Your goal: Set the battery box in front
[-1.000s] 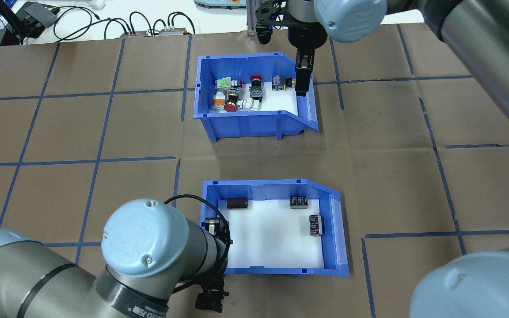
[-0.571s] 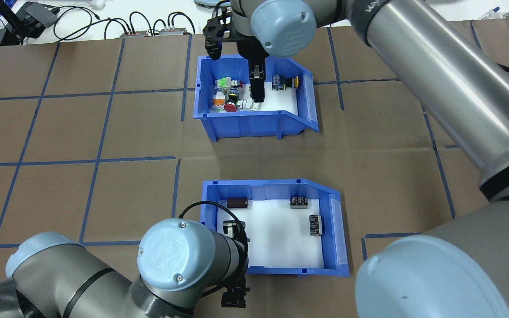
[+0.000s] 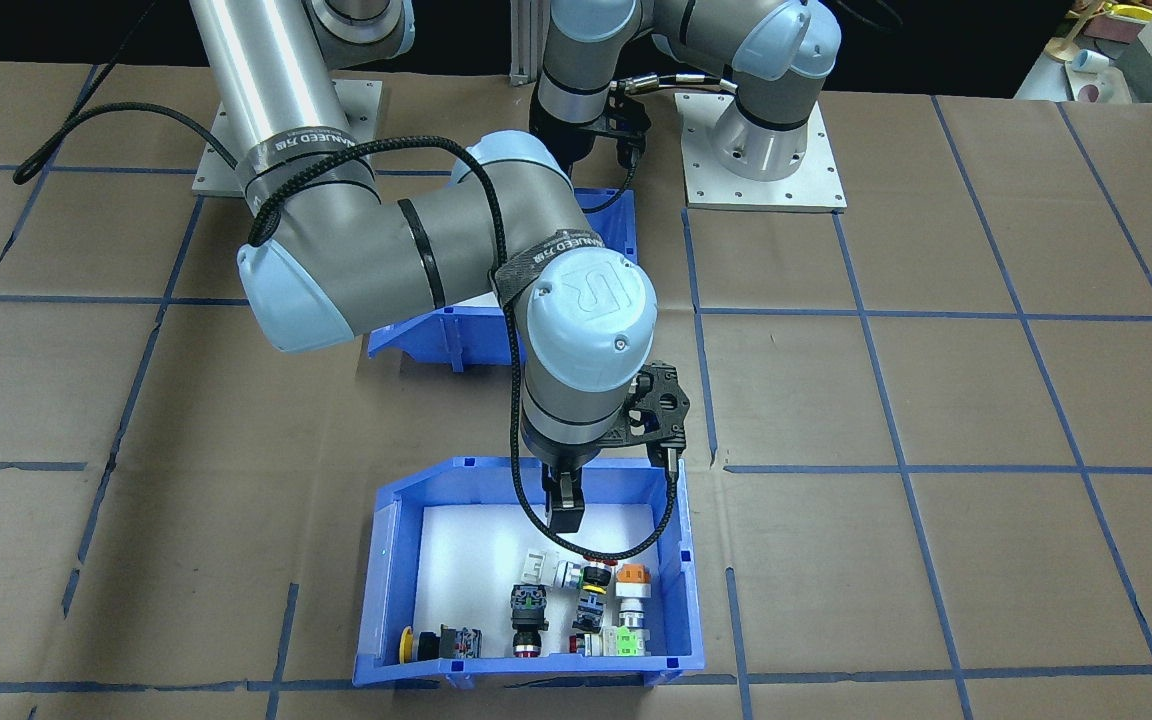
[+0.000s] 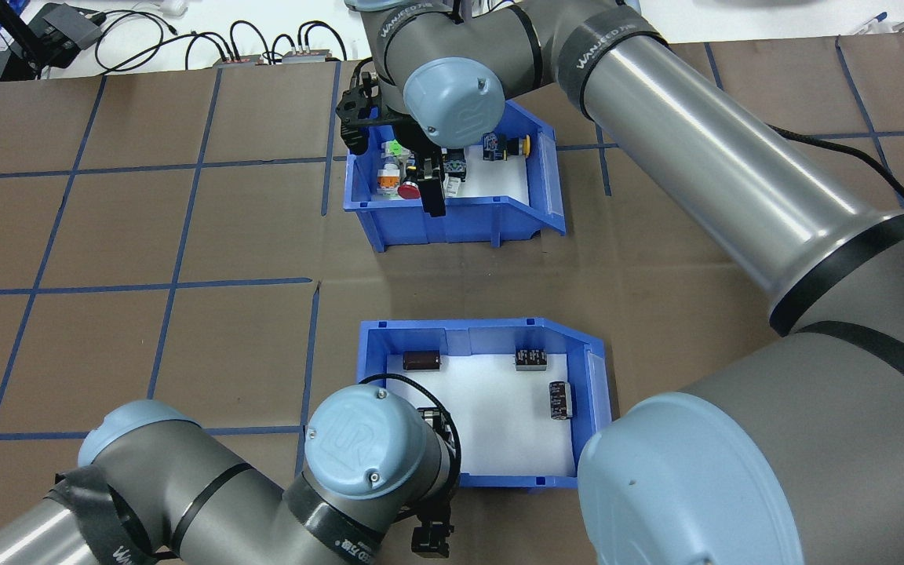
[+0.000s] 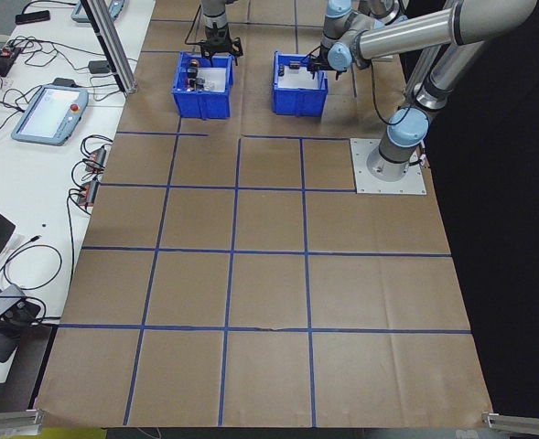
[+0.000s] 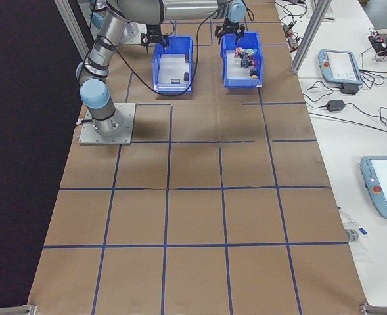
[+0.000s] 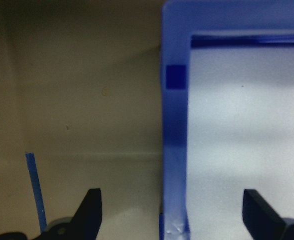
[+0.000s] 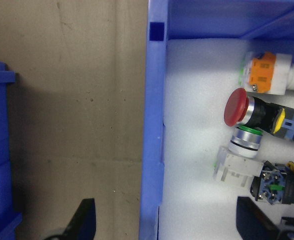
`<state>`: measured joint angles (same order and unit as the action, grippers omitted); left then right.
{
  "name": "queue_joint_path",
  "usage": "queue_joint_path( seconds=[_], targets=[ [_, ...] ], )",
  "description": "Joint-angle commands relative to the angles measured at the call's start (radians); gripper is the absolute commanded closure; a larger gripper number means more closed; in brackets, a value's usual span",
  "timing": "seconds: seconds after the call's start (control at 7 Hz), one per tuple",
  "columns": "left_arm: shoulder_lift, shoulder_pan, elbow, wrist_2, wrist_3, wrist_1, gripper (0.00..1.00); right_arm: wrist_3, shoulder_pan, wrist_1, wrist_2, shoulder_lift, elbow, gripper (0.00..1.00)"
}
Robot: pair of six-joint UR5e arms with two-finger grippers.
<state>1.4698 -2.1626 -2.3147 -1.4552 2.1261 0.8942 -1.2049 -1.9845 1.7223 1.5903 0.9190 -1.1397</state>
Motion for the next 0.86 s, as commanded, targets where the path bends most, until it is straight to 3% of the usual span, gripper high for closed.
queue_joint_path(
  seconds=[0.0, 0.14, 0.29, 0.43, 0.71],
  targets=[
    [0.065, -0.013, -0.002, -0.005, 0.023, -0.069, 0.12, 0.025, -0.002, 0.133, -0.001, 0.0, -0.087, 0.0],
    [0.067, -0.014, -0.002, -0.001, 0.012, -0.069, 0.47, 0.027, -0.002, 0.175, -0.009, -0.002, -0.104, 0.0],
    [0.067, -0.014, 0.0, 0.003, 0.009, -0.069, 0.88, 0.028, -0.005, 0.175, -0.004, -0.002, -0.104, 0.08],
    [0.066, -0.014, 0.0, -0.004, 0.005, -0.069, 1.0, 0.031, -0.007, 0.174, 0.0, 0.0, -0.104, 0.29],
    [0.032, -0.014, 0.017, -0.016, -0.017, -0.055, 1.0, 0.048, -0.007, 0.174, 0.0, 0.003, -0.103, 0.67]
  ],
)
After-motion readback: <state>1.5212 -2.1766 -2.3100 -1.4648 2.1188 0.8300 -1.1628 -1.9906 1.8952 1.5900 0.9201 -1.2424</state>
